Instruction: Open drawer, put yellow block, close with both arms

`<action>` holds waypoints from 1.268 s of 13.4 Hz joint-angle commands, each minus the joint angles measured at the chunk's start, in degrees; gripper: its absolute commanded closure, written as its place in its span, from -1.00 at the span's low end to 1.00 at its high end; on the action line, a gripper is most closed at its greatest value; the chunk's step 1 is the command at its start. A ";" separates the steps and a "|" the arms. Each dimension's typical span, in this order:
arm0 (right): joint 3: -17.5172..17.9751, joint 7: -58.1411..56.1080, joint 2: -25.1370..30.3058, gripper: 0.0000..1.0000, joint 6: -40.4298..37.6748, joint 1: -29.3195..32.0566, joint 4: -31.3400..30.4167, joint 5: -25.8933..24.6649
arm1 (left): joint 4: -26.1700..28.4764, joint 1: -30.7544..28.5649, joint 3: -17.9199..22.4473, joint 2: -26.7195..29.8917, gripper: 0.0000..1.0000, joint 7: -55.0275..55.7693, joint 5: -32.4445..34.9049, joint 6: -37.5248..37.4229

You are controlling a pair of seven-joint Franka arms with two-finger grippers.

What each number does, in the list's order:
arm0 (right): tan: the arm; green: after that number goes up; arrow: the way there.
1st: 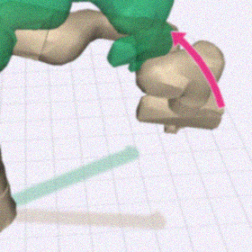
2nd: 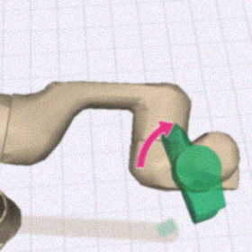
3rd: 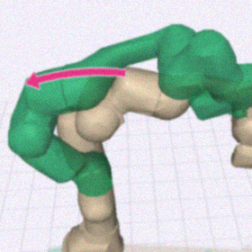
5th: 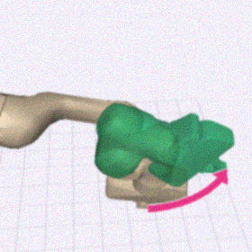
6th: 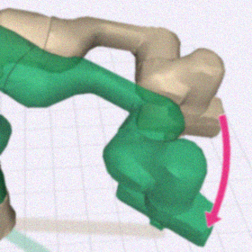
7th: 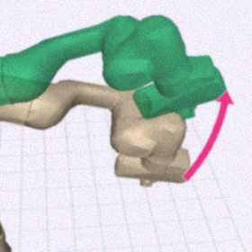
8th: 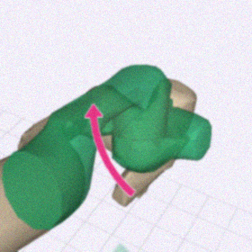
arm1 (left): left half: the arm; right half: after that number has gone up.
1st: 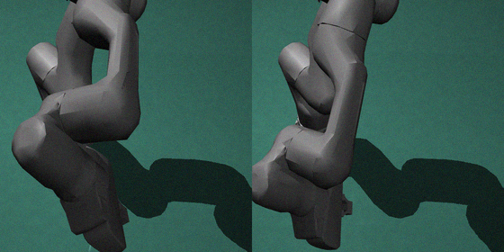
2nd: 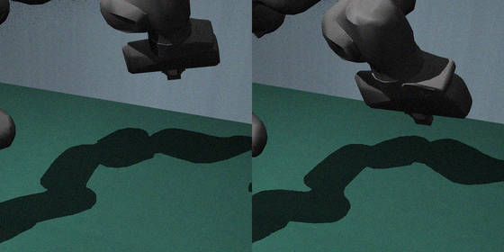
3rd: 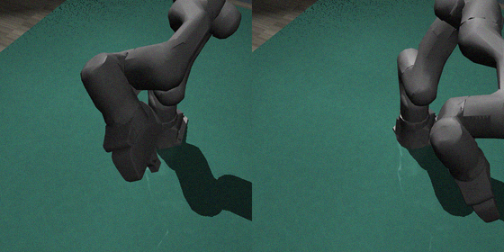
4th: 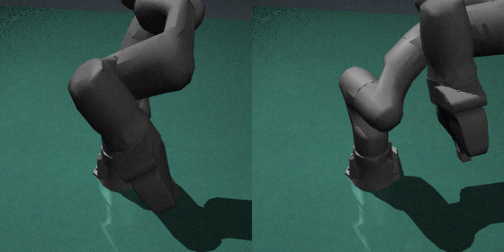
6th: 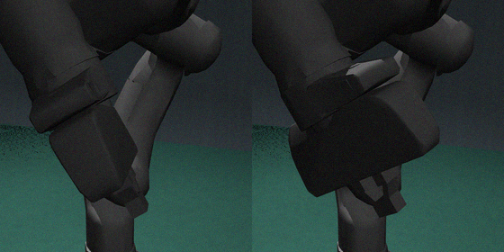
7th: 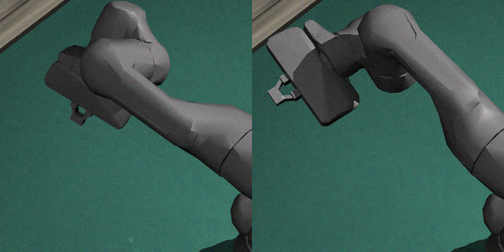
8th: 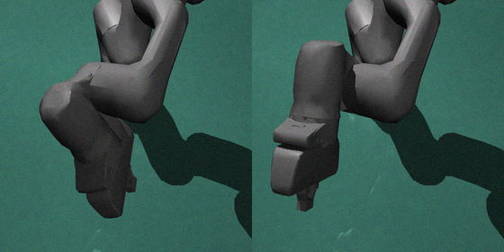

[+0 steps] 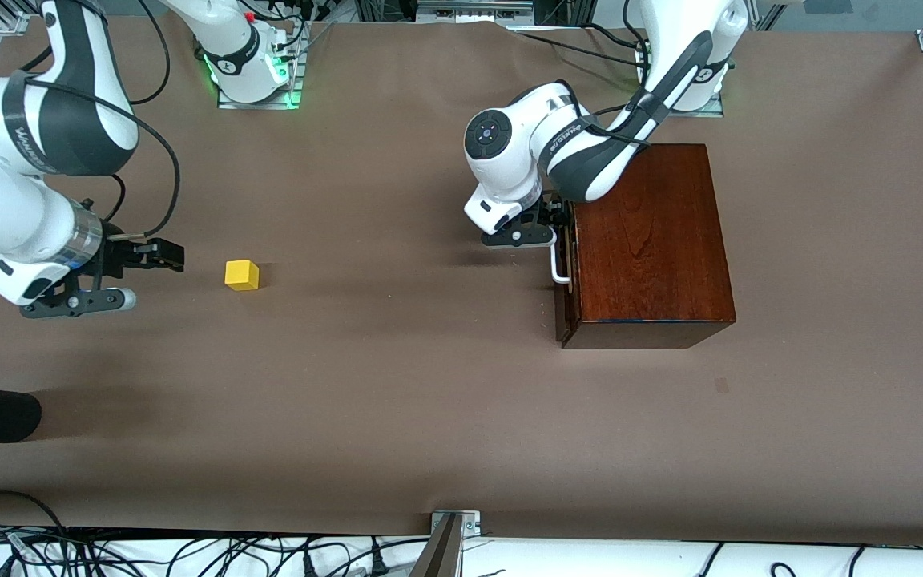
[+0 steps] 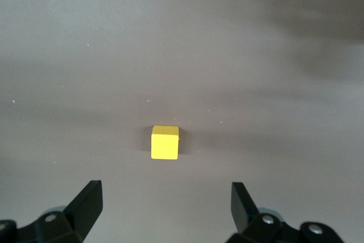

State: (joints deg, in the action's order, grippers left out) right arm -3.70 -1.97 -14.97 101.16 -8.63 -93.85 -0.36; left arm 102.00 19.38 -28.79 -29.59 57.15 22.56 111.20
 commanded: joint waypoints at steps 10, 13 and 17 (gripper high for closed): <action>0.71 1.53 2.48 -1.00 24.15 -0.25 -22.67 1.50 | -1.81 2.76 -0.21 -4.24 -1.00 3.93 0.56 15.62; 0.71 1.71 3.27 -1.00 28.29 -0.25 -28.12 2.73 | -6.53 5.48 -0.04 -6.43 -1.00 5.33 -1.80 15.54; 0.80 1.71 3.45 -1.00 38.65 -0.25 -36.47 2.74 | -10.51 6.98 0.05 -8.72 -1.00 7.71 -1.81 15.37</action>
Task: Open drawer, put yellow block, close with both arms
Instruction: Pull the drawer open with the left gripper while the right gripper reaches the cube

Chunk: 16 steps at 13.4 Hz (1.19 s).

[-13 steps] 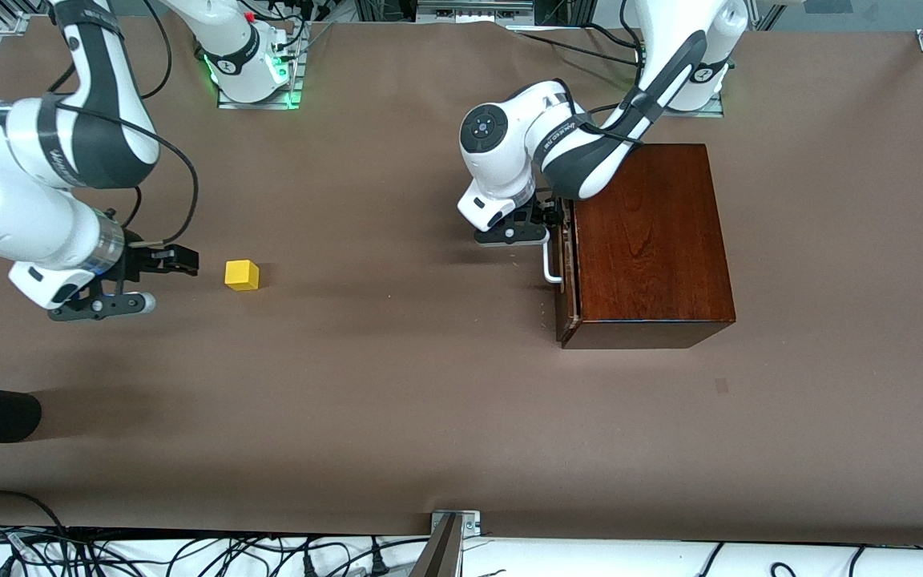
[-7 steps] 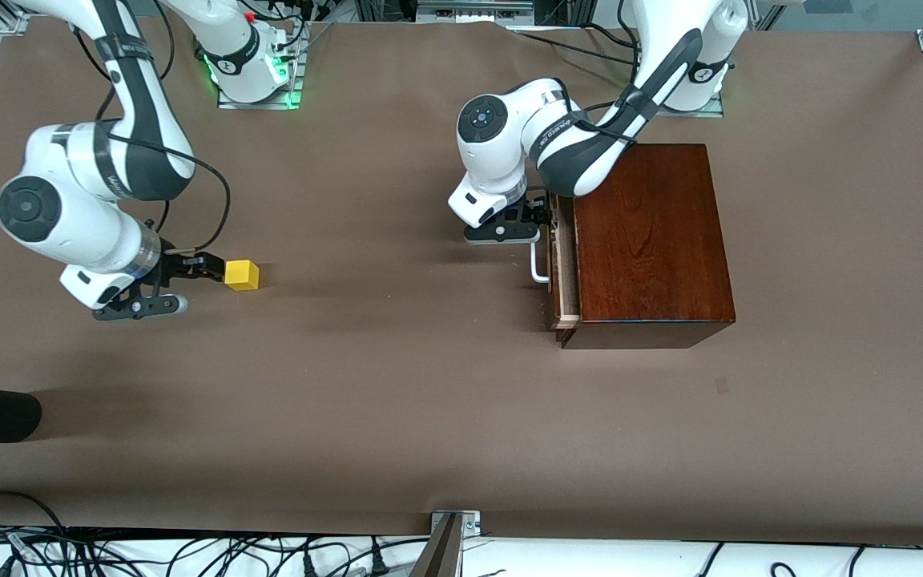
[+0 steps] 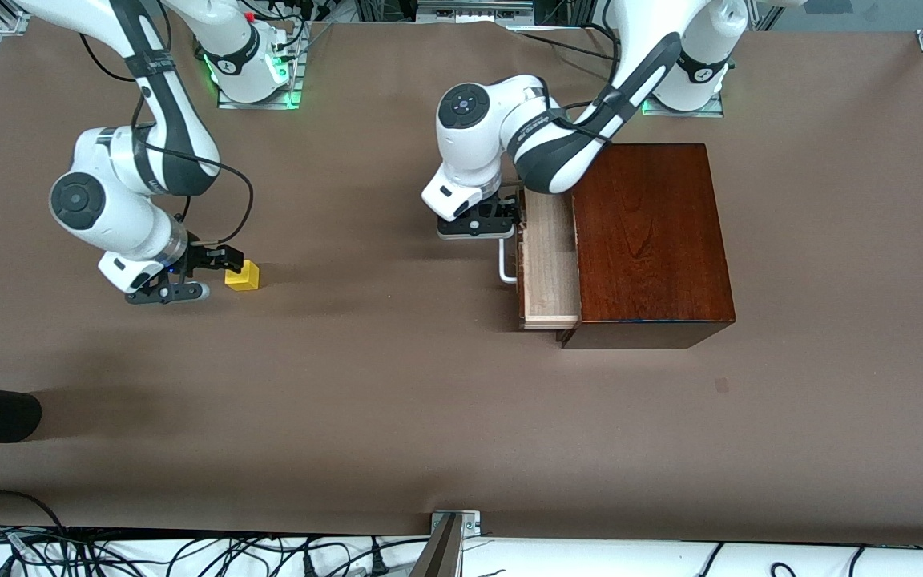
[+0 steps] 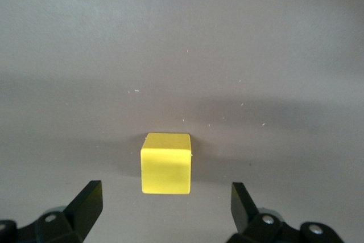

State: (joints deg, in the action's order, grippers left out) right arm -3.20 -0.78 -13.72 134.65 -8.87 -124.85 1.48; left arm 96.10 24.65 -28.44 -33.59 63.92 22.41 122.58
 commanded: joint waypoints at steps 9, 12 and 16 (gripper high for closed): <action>0.48 0.52 -3.24 -1.00 17.84 -0.01 -9.45 0.89 | -15.05 1.55 -0.83 -0.08 -1.00 -3.42 -1.67 -22.60; 0.48 0.52 -4.03 -0.93 18.63 -0.01 -9.36 0.89 | -17.79 -1.60 -0.21 4.57 -1.00 -14.32 -1.84 -31.33; 0.48 0.52 -5.26 -0.66 20.46 -0.01 -9.27 0.89 | -17.79 -12.22 -0.47 10.73 -1.00 -27.14 -4.38 -36.71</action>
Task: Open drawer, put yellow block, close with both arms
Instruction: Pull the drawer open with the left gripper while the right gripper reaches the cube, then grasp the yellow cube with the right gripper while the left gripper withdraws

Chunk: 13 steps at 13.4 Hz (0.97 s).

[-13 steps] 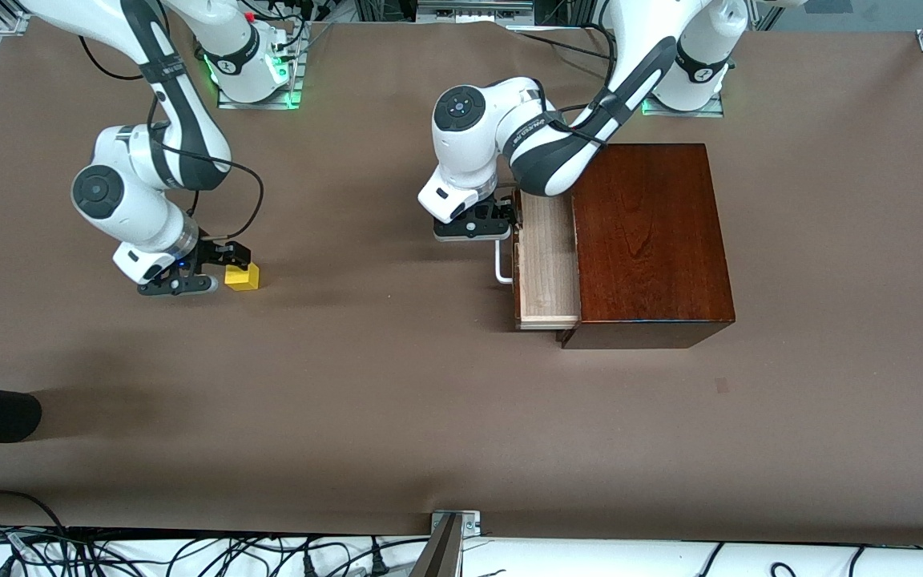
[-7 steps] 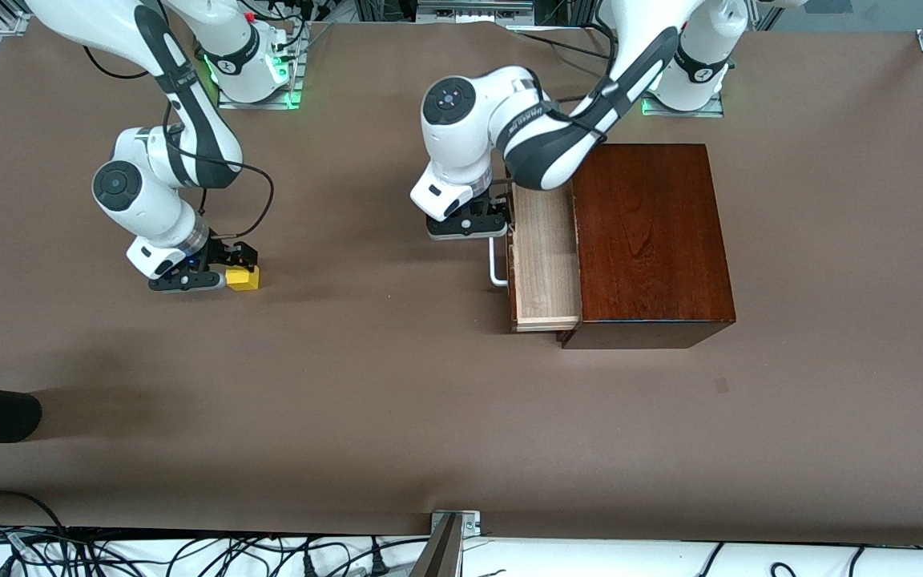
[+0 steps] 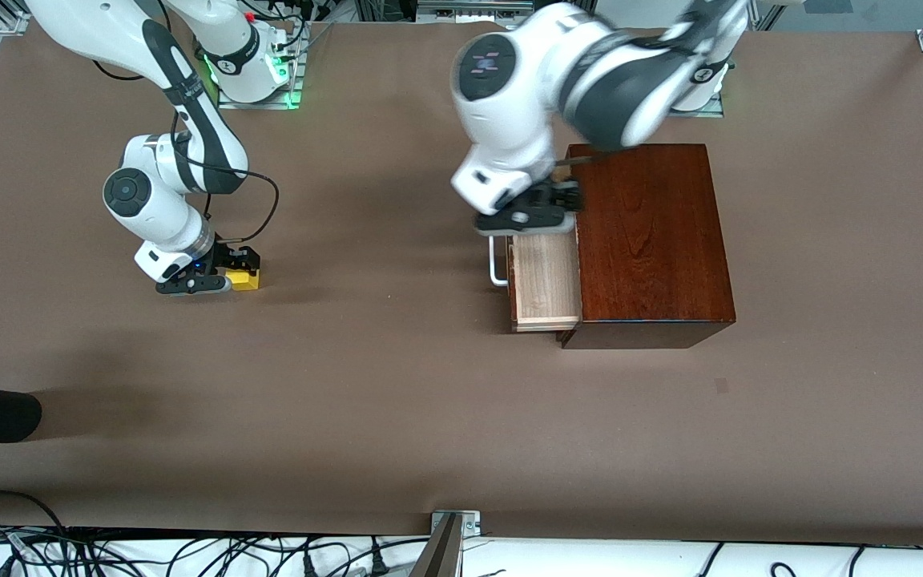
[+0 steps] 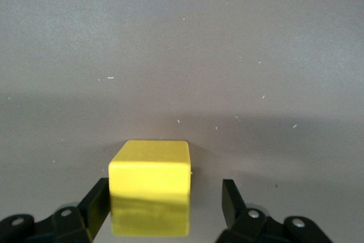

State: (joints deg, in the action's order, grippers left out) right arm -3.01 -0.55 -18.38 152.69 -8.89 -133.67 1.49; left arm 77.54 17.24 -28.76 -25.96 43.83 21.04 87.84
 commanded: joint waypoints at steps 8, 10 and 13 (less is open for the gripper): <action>0.46 -0.41 0.44 0.89 1.91 0.01 -0.01 0.79 | 0.94 -21.46 2.54 10.30 -1.00 -27.22 -14.88 -3.55; 2.20 -0.41 2.90 0.98 -3.16 0.01 1.65 0.79 | 3.12 -19.80 11.22 14.34 -1.00 -27.39 -20.74 -0.93; 6.15 -0.07 4.49 0.98 -14.40 0.01 9.97 0.79 | 11.82 -16.98 22.21 21.20 -1.00 -34.82 -22.45 2.76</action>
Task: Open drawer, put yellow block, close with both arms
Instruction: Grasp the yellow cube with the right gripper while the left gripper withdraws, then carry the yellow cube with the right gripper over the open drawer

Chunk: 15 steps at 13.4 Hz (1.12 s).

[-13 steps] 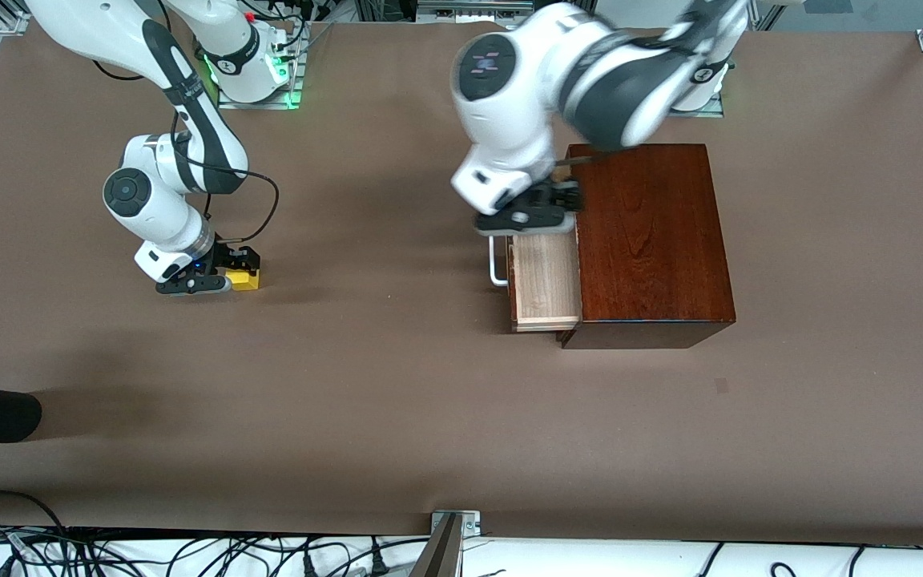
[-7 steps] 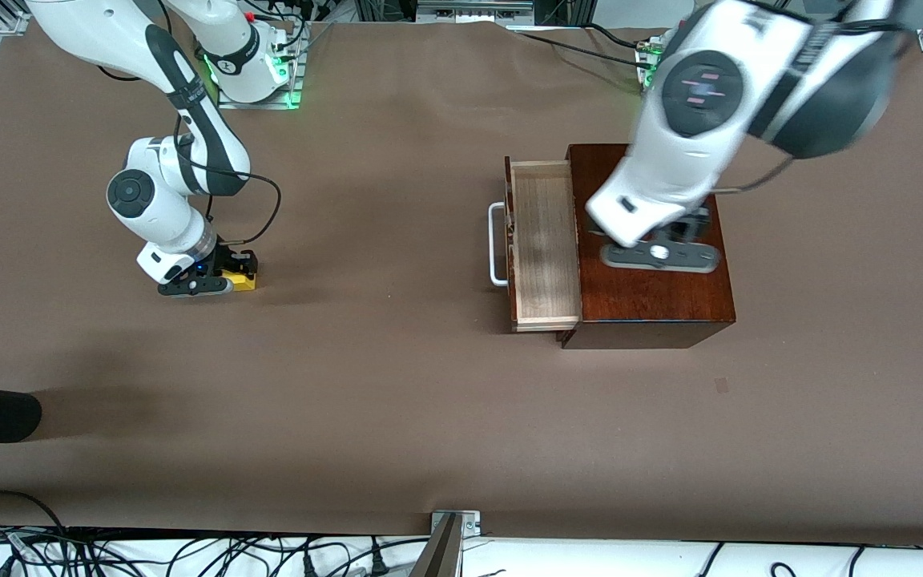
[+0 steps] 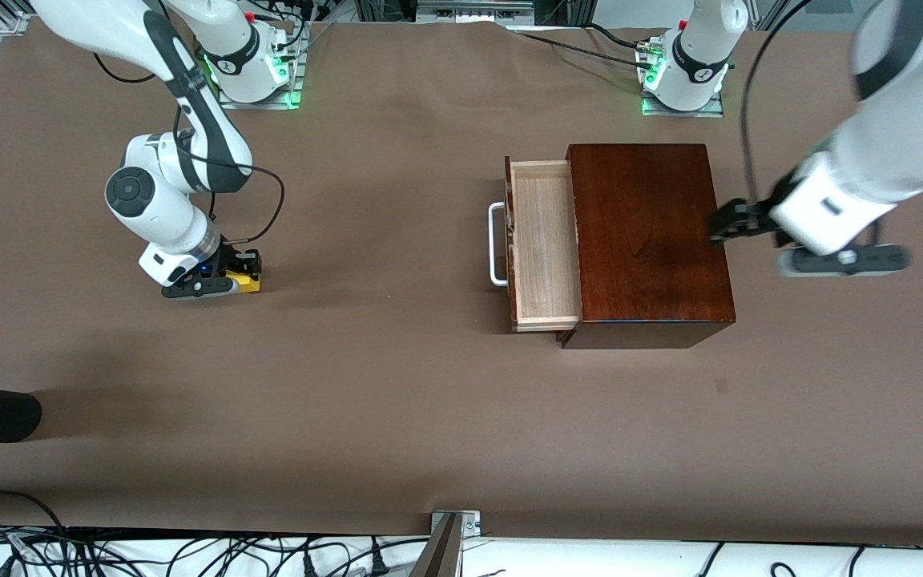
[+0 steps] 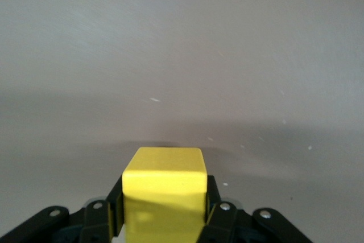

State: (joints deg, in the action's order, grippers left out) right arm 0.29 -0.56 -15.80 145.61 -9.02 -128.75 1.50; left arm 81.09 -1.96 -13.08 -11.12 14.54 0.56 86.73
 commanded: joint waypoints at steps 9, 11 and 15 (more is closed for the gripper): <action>12.19 17.16 -1.42 0.98 -31.00 -11.53 32.05 0.88 | 14.10 5.92 13.61 10.60 -1.00 -12.35 -0.74 7.49; 12.19 17.34 -2.39 0.98 -31.09 -14.78 34.78 0.79 | 14.10 6.00 13.34 10.68 -1.00 -12.17 -0.74 7.14; 12.19 16.56 -6.60 0.98 -33.01 -25.58 43.38 -1.22 | 13.92 6.09 12.81 10.77 -1.00 -12.17 -0.56 6.61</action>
State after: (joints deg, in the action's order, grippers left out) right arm 12.97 16.38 -18.76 115.63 -29.38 -91.90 1.57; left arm 94.74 3.89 -0.23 -1.05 3.38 -0.23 93.46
